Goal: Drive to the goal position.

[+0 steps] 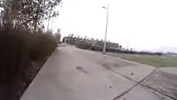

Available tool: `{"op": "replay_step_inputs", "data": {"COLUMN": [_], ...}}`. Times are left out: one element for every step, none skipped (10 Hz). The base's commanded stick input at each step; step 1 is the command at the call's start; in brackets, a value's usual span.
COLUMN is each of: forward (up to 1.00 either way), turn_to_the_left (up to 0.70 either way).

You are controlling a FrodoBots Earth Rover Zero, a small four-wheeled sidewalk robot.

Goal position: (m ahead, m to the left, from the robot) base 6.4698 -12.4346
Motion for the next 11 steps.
{"op": "replay_step_inputs", "data": {"forward": [0.0, 0.0, 0.0, 0.0, 0.0, 0.0, 0.0, 0.0, 0.0, 0.0, 0.0], "turn_to_the_left": [-0.7, -0.7, -0.7, -0.7, -0.7, -0.7, -0.7, -0.7, -0.7, -0.7, -0.7]}}
